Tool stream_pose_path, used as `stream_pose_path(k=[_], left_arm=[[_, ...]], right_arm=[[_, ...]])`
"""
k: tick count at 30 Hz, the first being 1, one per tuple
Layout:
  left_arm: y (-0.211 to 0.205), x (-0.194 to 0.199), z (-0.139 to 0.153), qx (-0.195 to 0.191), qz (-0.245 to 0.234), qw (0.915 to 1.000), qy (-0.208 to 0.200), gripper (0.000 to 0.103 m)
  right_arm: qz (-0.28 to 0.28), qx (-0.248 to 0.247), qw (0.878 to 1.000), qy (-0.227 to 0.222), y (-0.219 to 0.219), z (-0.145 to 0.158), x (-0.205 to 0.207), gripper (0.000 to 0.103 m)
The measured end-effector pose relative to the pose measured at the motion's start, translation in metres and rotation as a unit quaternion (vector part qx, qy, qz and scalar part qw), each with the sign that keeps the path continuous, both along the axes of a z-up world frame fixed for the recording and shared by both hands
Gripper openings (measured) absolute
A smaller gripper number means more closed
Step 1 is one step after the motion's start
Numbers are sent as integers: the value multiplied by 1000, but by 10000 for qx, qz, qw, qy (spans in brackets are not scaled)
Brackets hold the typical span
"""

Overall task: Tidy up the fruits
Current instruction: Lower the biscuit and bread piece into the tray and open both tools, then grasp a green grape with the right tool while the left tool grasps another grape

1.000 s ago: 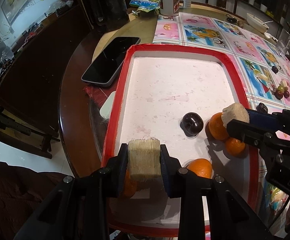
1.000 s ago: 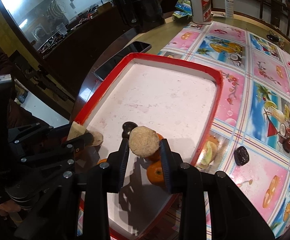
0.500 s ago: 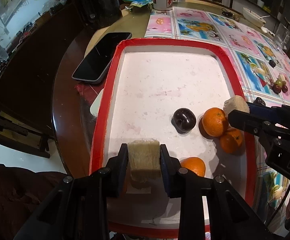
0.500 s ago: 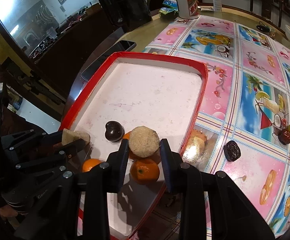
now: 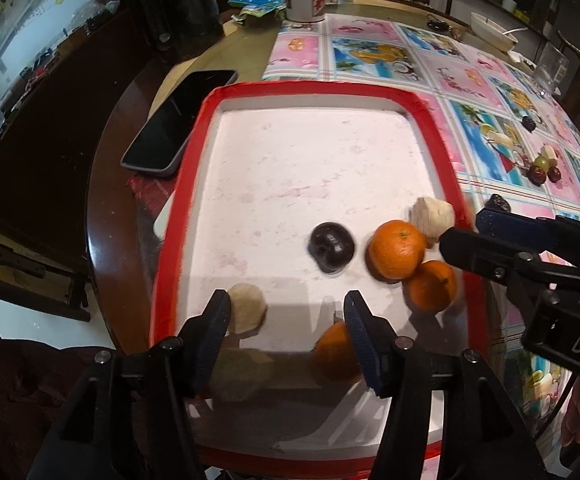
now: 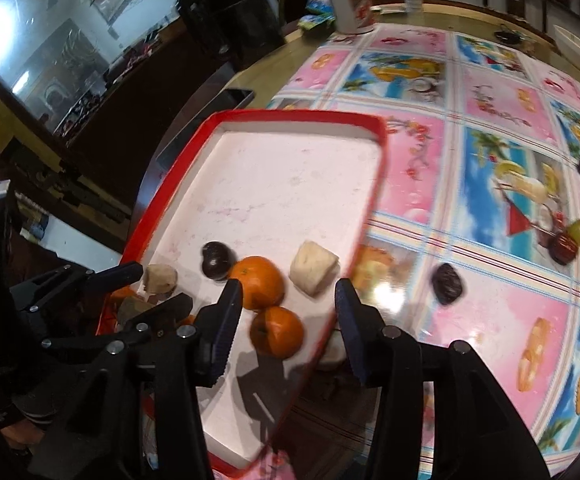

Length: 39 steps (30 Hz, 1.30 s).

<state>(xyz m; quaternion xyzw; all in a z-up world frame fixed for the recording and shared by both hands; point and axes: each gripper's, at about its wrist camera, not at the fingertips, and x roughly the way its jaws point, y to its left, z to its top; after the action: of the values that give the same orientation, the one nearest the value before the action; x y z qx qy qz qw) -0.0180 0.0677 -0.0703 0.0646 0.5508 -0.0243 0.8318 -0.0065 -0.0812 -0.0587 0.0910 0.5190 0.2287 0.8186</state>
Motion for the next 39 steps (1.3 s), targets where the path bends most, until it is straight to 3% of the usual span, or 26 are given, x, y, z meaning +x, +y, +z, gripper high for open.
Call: stream_pose_path(k=[7, 14, 24, 27, 34, 39], left_arm=[[-45, 6, 3, -49, -438, 9990, -51, 62], [-116, 5, 0, 4, -1060, 9944, 15, 63], [-198, 31, 17, 32, -1500, 9882, -302, 63], [-216, 45, 21, -59, -1506, 9880, -344, 63], [-256, 75, 15, -125, -1669, 9852, -376, 63], [-284, 86, 2, -174, -2189, 9753, -236, 63]], right_arm=[[-813, -37, 9966, 156, -75, -11, -14, 50], [-1710, -120, 9850, 216, -174, -19, -35, 50], [-3069, -419, 9508, -13, -330, -20, -36, 50], [-3215, -470, 9457, -109, -358, -20, -23, 50], [-3197, -529, 9460, -120, -392, -32, 5, 50], [-3088, -499, 9498, -36, -402, -40, 12, 50]])
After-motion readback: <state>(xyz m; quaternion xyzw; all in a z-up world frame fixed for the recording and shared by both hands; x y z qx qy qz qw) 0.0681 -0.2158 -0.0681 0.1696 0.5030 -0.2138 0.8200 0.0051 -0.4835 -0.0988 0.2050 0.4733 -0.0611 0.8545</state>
